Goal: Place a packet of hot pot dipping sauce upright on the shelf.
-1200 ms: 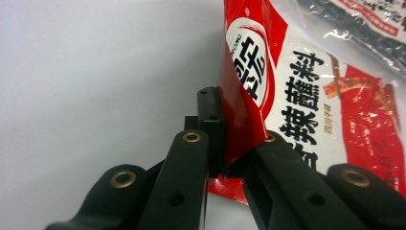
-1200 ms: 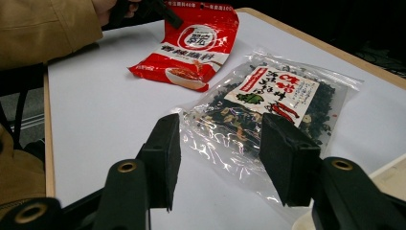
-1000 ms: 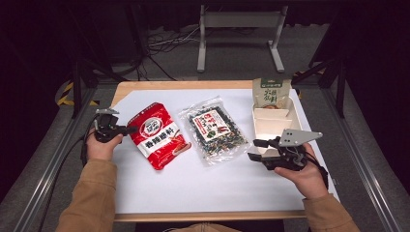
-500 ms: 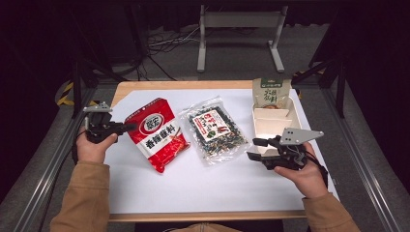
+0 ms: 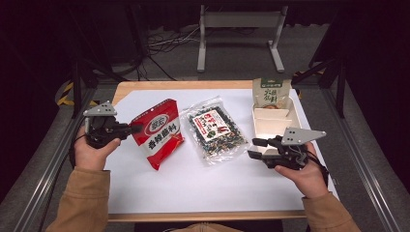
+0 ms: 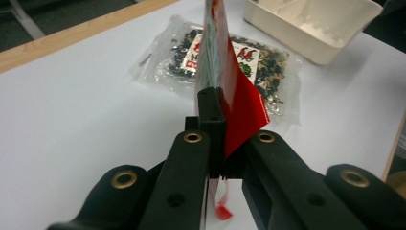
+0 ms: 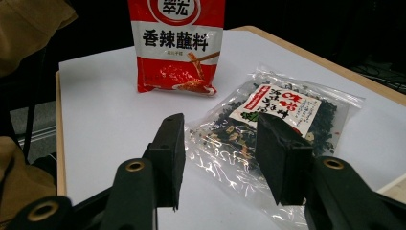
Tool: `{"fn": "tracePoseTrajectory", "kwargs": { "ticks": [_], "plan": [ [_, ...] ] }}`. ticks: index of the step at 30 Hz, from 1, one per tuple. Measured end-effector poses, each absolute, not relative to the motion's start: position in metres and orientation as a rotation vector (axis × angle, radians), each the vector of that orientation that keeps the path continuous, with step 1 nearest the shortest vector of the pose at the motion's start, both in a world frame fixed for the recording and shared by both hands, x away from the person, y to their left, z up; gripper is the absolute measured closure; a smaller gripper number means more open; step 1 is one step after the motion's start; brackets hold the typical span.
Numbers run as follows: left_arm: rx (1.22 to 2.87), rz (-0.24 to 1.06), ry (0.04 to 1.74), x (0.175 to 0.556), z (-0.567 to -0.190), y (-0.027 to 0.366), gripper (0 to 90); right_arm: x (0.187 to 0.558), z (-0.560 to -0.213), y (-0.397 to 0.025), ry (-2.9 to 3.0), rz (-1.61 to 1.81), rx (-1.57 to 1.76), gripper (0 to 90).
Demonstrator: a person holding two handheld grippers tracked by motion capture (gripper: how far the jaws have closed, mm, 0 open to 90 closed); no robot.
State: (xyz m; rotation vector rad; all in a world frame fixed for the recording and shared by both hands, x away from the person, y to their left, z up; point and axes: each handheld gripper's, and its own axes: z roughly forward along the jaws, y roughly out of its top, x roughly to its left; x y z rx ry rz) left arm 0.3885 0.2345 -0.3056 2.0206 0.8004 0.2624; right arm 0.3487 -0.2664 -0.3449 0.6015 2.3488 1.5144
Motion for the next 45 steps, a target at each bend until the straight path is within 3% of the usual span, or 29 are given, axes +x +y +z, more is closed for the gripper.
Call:
{"fn": "tracePoseTrajectory", "kwargs": {
  "ticks": [13, 22, 45],
  "plan": [
    [2.077, 0.263, 0.655, 0.364, -0.283, 0.218, 89.3, 0.349, -0.344, -0.261, 2.32, 1.52, 0.549, 55.0],
    [2.116, 0.169, 0.472, 0.349, -0.276, 0.194, 89.3, 0.345, -0.346, -0.247, 2.354, 1.506, 0.495, 48.4],
    [2.138, 0.113, 0.233, 0.325, -0.267, 0.147, 89.3, 0.346, -0.353, -0.217, 2.433, 1.513, 0.434, 39.5]
  ]
}}
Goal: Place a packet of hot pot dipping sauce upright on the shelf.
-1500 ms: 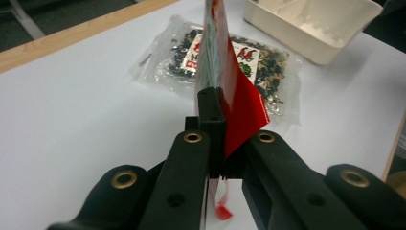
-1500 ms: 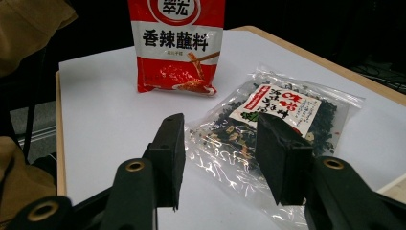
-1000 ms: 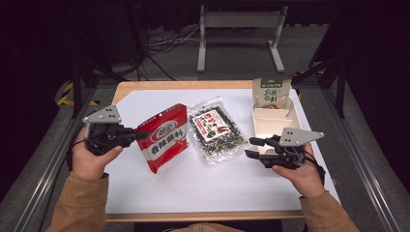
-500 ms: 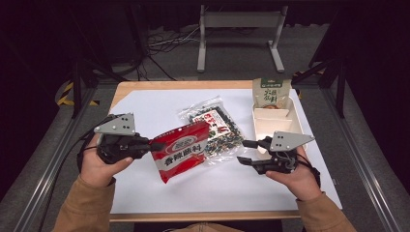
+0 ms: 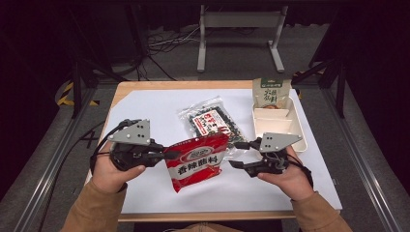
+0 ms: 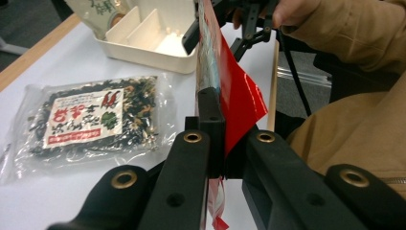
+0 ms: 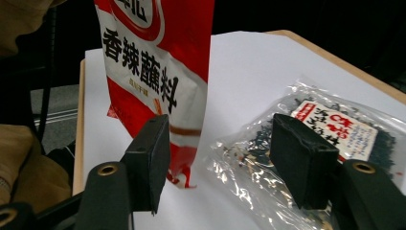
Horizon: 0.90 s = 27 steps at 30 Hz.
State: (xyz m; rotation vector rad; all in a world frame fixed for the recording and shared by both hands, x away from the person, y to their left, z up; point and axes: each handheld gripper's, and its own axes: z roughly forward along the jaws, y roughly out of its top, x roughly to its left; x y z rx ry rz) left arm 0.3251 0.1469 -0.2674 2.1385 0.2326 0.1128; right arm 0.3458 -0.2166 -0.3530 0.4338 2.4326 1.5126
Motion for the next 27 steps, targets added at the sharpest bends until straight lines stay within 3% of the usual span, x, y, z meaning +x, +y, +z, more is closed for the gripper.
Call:
{"fn": "tracePoseTrajectory", "kwargs": {
  "ticks": [11, 21, 27],
  "plan": [
    [2.133, 0.097, 0.199, 0.321, -0.268, 0.135, 89.3, 0.35, -0.368, -0.199, 2.542, 1.549, 0.408, 40.4],
    [2.145, 0.105, 0.207, 0.322, -0.271, 0.131, 89.3, 0.36, -0.381, -0.189, 2.644, 1.519, 0.313, 54.8],
    [2.15, 0.113, 0.216, 0.322, -0.272, 0.131, 89.3, 0.362, -0.384, -0.187, 2.659, 1.556, 0.274, 72.4]
  ]
}}
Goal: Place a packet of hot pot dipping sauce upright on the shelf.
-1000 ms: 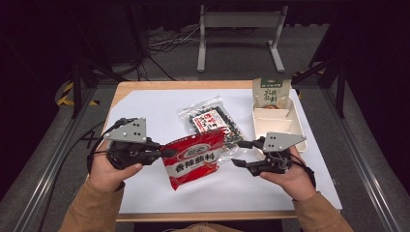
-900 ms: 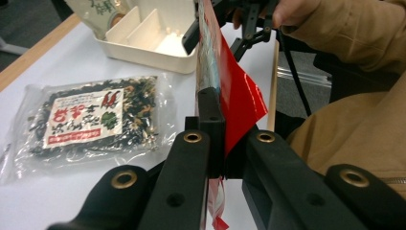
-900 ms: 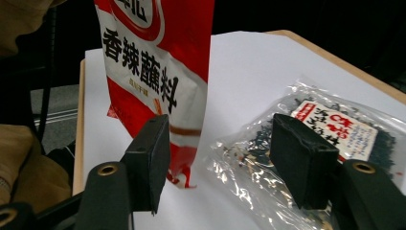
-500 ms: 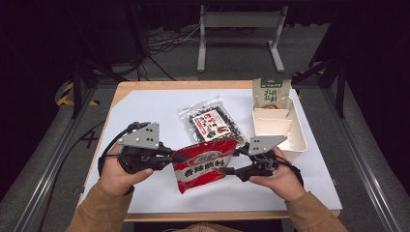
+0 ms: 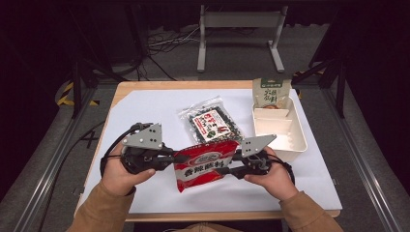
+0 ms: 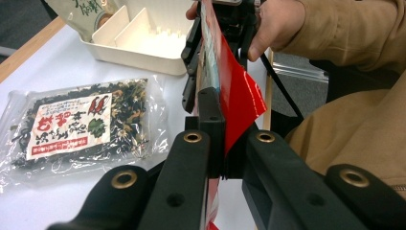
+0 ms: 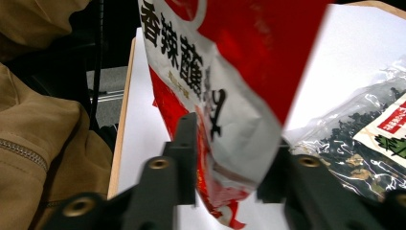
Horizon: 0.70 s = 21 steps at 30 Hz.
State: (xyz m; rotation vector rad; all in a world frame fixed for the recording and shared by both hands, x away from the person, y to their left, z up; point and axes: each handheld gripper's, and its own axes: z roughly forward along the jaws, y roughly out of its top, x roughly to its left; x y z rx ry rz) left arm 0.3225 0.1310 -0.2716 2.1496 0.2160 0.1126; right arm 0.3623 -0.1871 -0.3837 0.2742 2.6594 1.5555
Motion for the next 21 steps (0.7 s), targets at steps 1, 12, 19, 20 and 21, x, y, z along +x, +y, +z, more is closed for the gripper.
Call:
{"fn": "tracePoseTrajectory", "kwargs": {
  "ticks": [1, 12, 19, 20, 21],
  "plan": [
    [2.147, 0.111, 0.22, 0.322, -0.272, 0.131, 89.3, 0.362, -0.383, -0.188, 2.663, 1.56, 0.273, 74.8],
    [2.121, 0.122, 0.237, 0.325, -0.271, 0.136, 89.0, 0.357, -0.377, -0.188, 2.687, 1.563, 0.291, 84.4],
    [2.103, 0.14, 0.252, 0.326, -0.272, 0.139, 84.9, 0.357, -0.37, -0.194, 2.701, 1.589, 0.321, 85.0],
    [2.1, 0.144, 0.257, 0.326, -0.273, 0.139, 82.8, 0.356, -0.369, -0.195, 2.702, 1.588, 0.325, 85.1],
    [2.101, 0.143, 0.262, 0.327, -0.273, 0.139, 80.6, 0.356, -0.368, -0.195, 2.701, 1.585, 0.328, 85.2]
  ]
}}
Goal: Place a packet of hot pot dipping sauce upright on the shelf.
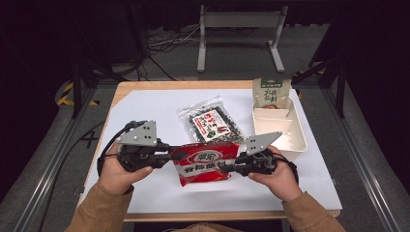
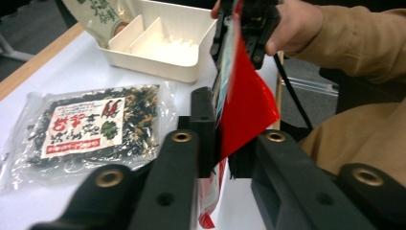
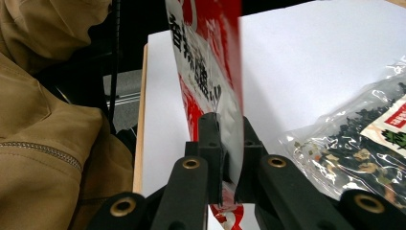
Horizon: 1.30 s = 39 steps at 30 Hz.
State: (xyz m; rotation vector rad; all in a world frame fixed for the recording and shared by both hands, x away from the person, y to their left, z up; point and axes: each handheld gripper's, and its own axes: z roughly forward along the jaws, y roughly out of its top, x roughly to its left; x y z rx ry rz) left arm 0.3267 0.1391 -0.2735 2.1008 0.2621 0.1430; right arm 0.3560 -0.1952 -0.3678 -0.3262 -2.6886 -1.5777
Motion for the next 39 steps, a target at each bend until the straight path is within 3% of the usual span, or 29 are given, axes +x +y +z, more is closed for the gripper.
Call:
{"fn": "tracePoseTrajectory", "kwargs": {
  "ticks": [3, 13, 19, 23, 39],
  "plan": [
    [2.104, 0.139, 0.278, 0.329, -0.276, 0.141, 69.4, 0.356, -0.363, -0.199, -2.692, -1.587, -0.332, 85.4],
    [2.07, 0.137, 0.348, 0.339, -0.285, 0.153, 56.1, 0.356, -0.343, -0.215, -2.736, -1.594, -0.36, 85.6],
    [2.054, 0.149, 0.384, 0.345, -0.29, 0.16, 54.0, 0.359, -0.331, -0.223, -2.763, -1.592, -0.378, 85.6],
    [2.043, 0.165, 0.391, 0.348, -0.294, 0.162, 47.5, 0.363, -0.322, -0.23, -2.777, -1.598, -0.404, 85.6],
    [2.059, 0.173, 0.487, 0.355, -0.305, 0.172, 44.1, 0.384, -0.287, -0.264, -2.825, -1.662, -0.499, 85.8]
  ]
}}
